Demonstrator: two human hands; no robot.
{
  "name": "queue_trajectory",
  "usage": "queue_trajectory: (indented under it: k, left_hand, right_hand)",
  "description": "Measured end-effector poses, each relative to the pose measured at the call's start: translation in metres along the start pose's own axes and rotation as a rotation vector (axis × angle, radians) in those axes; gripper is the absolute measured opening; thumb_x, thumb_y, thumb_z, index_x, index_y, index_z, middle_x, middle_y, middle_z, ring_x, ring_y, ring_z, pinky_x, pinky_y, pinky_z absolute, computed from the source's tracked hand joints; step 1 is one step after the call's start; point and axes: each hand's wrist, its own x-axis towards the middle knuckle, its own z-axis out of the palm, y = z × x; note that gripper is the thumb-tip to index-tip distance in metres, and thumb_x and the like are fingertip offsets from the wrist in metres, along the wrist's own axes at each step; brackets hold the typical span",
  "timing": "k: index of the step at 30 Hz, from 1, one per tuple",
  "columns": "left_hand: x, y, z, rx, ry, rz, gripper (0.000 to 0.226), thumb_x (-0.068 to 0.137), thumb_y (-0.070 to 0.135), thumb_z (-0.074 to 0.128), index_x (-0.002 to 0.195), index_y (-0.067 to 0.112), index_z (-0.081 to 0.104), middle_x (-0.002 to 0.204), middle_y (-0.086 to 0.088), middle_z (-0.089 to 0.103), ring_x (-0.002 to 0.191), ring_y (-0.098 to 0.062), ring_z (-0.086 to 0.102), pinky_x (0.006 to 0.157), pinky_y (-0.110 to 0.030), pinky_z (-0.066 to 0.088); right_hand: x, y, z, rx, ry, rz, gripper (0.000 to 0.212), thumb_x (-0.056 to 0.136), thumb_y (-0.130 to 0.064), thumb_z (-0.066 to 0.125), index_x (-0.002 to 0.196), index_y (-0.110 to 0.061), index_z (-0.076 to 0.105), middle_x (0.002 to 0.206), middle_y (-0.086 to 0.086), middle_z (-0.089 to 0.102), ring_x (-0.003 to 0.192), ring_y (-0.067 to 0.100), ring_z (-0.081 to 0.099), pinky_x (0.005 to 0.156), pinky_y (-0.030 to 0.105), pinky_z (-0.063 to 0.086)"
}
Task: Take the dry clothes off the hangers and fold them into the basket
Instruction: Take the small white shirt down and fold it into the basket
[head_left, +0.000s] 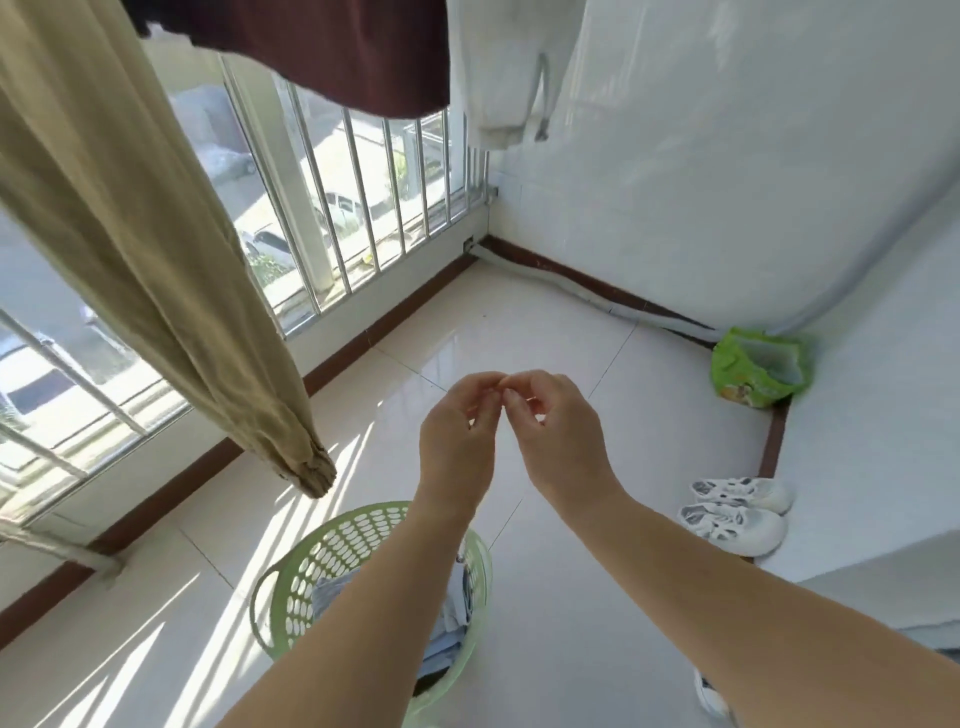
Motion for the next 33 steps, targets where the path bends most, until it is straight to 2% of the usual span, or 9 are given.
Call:
queue_trajectory:
  k: [4, 6, 9, 11, 13, 15, 18, 25, 33]
  left_hand:
    - [-0.001, 0.065, -0.002, 0.002, 0.023, 0.14, 0.025, 0.092, 0.009, 0.052, 0.089, 0.03, 0.065, 0.087, 0.009, 0.068, 0.089, -0.015, 0.063, 0.088, -0.039, 0.051]
    - [-0.002, 0.094, -0.008, -0.007, 0.029, 0.195, 0.032, 0.092, 0.008, 0.052, 0.083, 0.037, 0.062, 0.084, 0.014, 0.066, 0.088, -0.013, 0.062, 0.088, -0.038, 0.051]
    - [0.0, 0.136, -0.021, -0.058, 0.023, 0.281, 0.033, 0.091, 0.007, 0.052, 0.083, 0.037, 0.063, 0.085, 0.013, 0.067, 0.088, -0.011, 0.064, 0.088, -0.036, 0.052]
    - [0.002, 0.161, -0.031, -0.046, 0.034, 0.357, 0.035, 0.09, 0.006, 0.053, 0.082, 0.038, 0.063, 0.084, 0.015, 0.068, 0.084, -0.003, 0.064, 0.085, -0.031, 0.052]
    - [0.005, 0.187, -0.044, -0.024, 0.053, 0.454, 0.031, 0.089, 0.006, 0.054, 0.087, 0.034, 0.066, 0.088, 0.013, 0.069, 0.087, -0.006, 0.065, 0.087, -0.033, 0.052]
    - [0.008, 0.212, -0.053, -0.033, 0.051, 0.523, 0.024, 0.089, 0.007, 0.054, 0.094, 0.026, 0.069, 0.092, 0.009, 0.071, 0.09, -0.01, 0.066, 0.089, -0.036, 0.052]
    - [0.014, 0.252, -0.067, -0.035, 0.032, 0.632, 0.021, 0.09, 0.008, 0.055, 0.101, 0.019, 0.069, 0.093, 0.008, 0.071, 0.09, -0.007, 0.066, 0.087, -0.034, 0.053]
    - [0.038, 0.347, -0.066, 0.028, -0.034, 0.859, 0.021, 0.09, 0.01, 0.054, 0.099, 0.022, 0.069, 0.09, 0.013, 0.07, 0.085, -0.002, 0.064, 0.083, -0.031, 0.053]
    - [0.06, 0.446, -0.034, -0.092, -0.144, 1.014, 0.03, 0.089, 0.008, 0.056, 0.085, 0.036, 0.065, 0.087, 0.016, 0.07, 0.085, -0.006, 0.065, 0.086, -0.038, 0.053]
  right_hand:
    - [0.004, -0.044, -0.04, 0.037, 0.082, -0.117, 0.019, 0.095, -0.019, 0.049, 0.105, -0.016, 0.064, 0.101, 0.002, 0.062, 0.077, -0.001, 0.05, 0.069, 0.002, 0.036]
    - [0.006, -0.066, -0.055, 0.053, 0.124, -0.169, 0.019, 0.095, -0.018, 0.049, 0.106, -0.015, 0.065, 0.102, 0.001, 0.064, 0.08, 0.002, 0.051, 0.071, 0.004, 0.036]
    - [0.012, -0.104, -0.075, 0.084, 0.189, -0.242, 0.018, 0.094, -0.017, 0.05, 0.104, -0.017, 0.065, 0.101, 0.001, 0.064, 0.085, 0.007, 0.054, 0.072, 0.007, 0.038]
    - [0.015, -0.126, -0.085, 0.106, 0.233, -0.281, 0.018, 0.093, -0.017, 0.05, 0.103, -0.018, 0.066, 0.099, 0.001, 0.065, 0.086, 0.009, 0.056, 0.074, 0.011, 0.04]
    - [0.018, -0.152, -0.095, 0.142, 0.268, -0.333, 0.018, 0.093, -0.017, 0.05, 0.102, -0.018, 0.066, 0.097, -0.001, 0.065, 0.088, 0.009, 0.057, 0.077, 0.015, 0.043]
    - [0.021, -0.176, -0.105, 0.165, 0.295, -0.377, 0.017, 0.093, -0.018, 0.05, 0.101, -0.017, 0.066, 0.096, -0.002, 0.065, 0.088, 0.009, 0.058, 0.077, 0.013, 0.042]
    - [0.026, -0.213, -0.124, 0.204, 0.365, -0.457, 0.017, 0.094, -0.018, 0.05, 0.1, -0.019, 0.065, 0.096, -0.003, 0.065, 0.087, 0.008, 0.058, 0.077, 0.015, 0.044]
    - [0.048, -0.273, -0.184, 0.153, 0.537, -0.561, 0.019, 0.095, -0.022, 0.049, 0.105, -0.017, 0.064, 0.098, -0.005, 0.065, 0.085, 0.0, 0.056, 0.07, -0.002, 0.04]
    - [0.076, -0.321, -0.273, -0.002, 0.736, -0.665, 0.014, 0.093, -0.019, 0.051, 0.09, -0.027, 0.062, 0.093, -0.009, 0.063, 0.084, -0.003, 0.055, 0.068, 0.001, 0.037]
